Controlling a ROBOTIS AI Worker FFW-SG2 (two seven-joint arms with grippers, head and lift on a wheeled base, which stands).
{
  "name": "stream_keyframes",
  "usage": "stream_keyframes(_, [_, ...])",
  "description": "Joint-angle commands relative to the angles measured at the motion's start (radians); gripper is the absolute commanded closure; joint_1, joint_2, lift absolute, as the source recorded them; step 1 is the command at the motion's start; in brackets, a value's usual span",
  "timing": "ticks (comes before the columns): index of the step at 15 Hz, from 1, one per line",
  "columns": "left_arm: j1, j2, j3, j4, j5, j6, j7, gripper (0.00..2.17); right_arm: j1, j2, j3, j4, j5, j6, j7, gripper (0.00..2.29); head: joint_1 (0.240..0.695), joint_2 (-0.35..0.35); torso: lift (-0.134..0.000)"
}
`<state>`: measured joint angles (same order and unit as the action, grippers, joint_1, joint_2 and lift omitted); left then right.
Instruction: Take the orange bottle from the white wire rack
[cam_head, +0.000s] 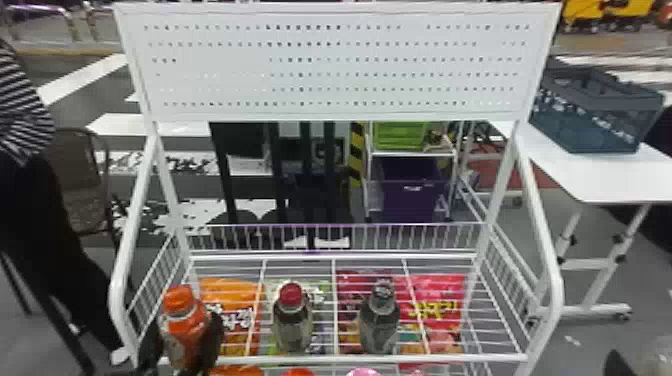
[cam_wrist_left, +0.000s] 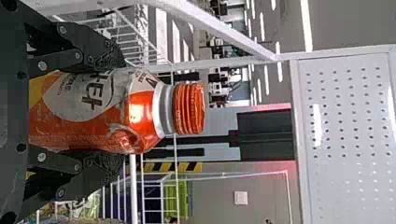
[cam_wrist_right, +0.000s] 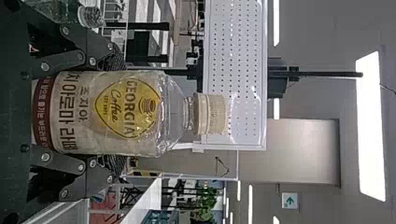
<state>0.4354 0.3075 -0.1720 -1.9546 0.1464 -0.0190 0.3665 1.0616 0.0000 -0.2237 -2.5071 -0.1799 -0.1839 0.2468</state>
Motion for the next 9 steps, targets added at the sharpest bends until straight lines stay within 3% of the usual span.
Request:
stream_keyframes(1, [0.086, 0.004, 0.054, -0.204, 0.001, 0.098, -0.012, 2.15, -0.005, 0.001, 0.014, 0.002, 0.005, 0.005, 0.0, 1.07, 0.499, 0.0, 0.0])
stream_keyframes(4, [0.144, 0.007, 0.089, -0.405, -0.007, 0.313, -0.015, 2.15, -0.009, 0.001, 0.033, 0.004, 0.022, 0.008, -0.001, 1.07, 0.499, 0.0, 0.0])
stream_keyframes(6, [0.16, 0.004, 0.12, -0.451, -0.016, 0.347, -0.011, 2.15, -0.009, 0.001, 0.035, 0.007, 0.022, 0.008, 0.0, 1.07, 0.499, 0.0, 0.0])
stream_keyframes(9, [0.177, 0.001, 0.213, -0.497, 0.021, 0.411, -0.011, 2.15, -0.009, 0.001, 0.035, 0.021, 0.019, 0.002, 0.0, 1.07, 0.499, 0.0, 0.0])
